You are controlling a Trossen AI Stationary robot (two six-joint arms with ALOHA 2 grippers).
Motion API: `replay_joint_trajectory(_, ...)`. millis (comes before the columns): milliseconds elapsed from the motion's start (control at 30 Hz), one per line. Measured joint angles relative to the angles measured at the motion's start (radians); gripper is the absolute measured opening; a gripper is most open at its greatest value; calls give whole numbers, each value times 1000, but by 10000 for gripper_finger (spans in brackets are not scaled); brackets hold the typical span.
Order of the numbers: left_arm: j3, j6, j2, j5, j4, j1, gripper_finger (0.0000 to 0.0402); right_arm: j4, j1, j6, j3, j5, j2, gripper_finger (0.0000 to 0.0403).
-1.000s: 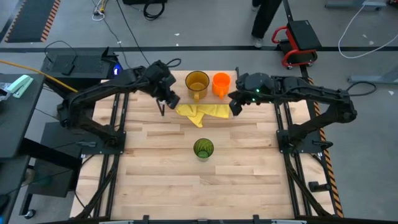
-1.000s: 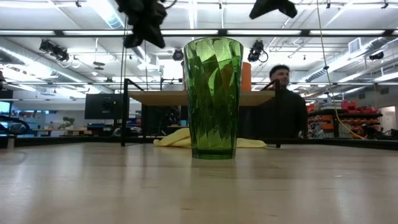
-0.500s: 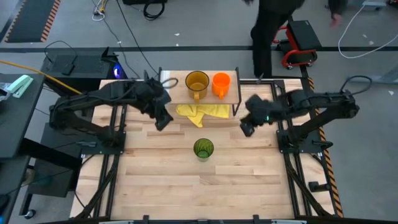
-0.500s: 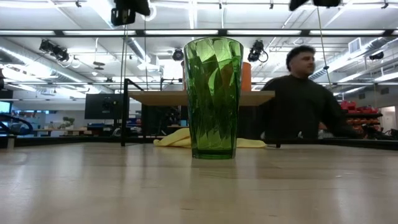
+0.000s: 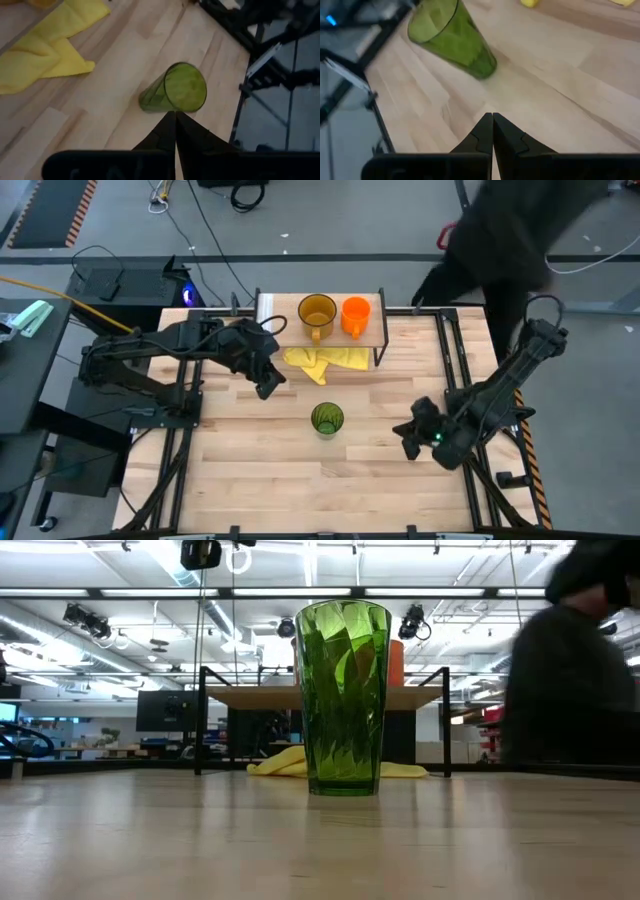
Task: Stack small to large cups/mugs on shelf
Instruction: Put the green cup on the shelf
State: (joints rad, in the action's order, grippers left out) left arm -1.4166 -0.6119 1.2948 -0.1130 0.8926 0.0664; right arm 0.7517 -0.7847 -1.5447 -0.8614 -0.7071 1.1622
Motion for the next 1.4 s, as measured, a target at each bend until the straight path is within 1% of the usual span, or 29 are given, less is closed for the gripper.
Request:
replay_joint_trajectory(67,1,-39,3,16,-5,-5,14,-124,-29,-29,94,-87,1,21)
replay_joint_trajectory(133,1,-87,13,32,-19,-6,15,-255,-32,-31,170,-131,4,27)
replay_joint_trajectory(233,1,-138,44,35,-32,-8,20,-403,-6,16,250,-142,14,35)
replay_joint_trajectory(333,1,-173,91,42,-70,-26,24,-473,43,84,290,-146,37,45)
replay_joint_trajectory(433,1,-209,142,37,-88,-51,24,-539,101,151,297,-140,69,52)
replay_joint_trajectory(600,1,-266,185,29,-90,-83,17,-729,184,320,297,-67,136,54)
replay_joint_trajectory(667,1,-276,201,30,-114,-90,16,-781,217,362,296,-33,170,52)
replay_joint_trajectory(833,1,-300,226,31,-120,-105,20,-829,289,367,297,-19,239,44)
replay_joint_trajectory(900,1,-305,233,32,-122,-106,19,-868,305,385,297,10,263,42)
replay_joint_trajectory(967,1,-316,237,37,-115,-106,16,-944,327,409,295,51,299,41)
replay_joint_trajectory(1133,1,-321,239,42,-101,-111,14,-973,344,407,287,76,382,38)
replay_joint_trajectory(1200,0,-321,239,49,-92,-112,15,-1023,349,404,280,79,410,37)
replay_joint_trajectory(1333,-1,-320,243,52,-76,-111,15,-1111,369,462,257,133,458,33)
replay_joint_trajectory(1400,0,-320,245,52,-72,-111,13,-1110,374,488,233,140,473,30)
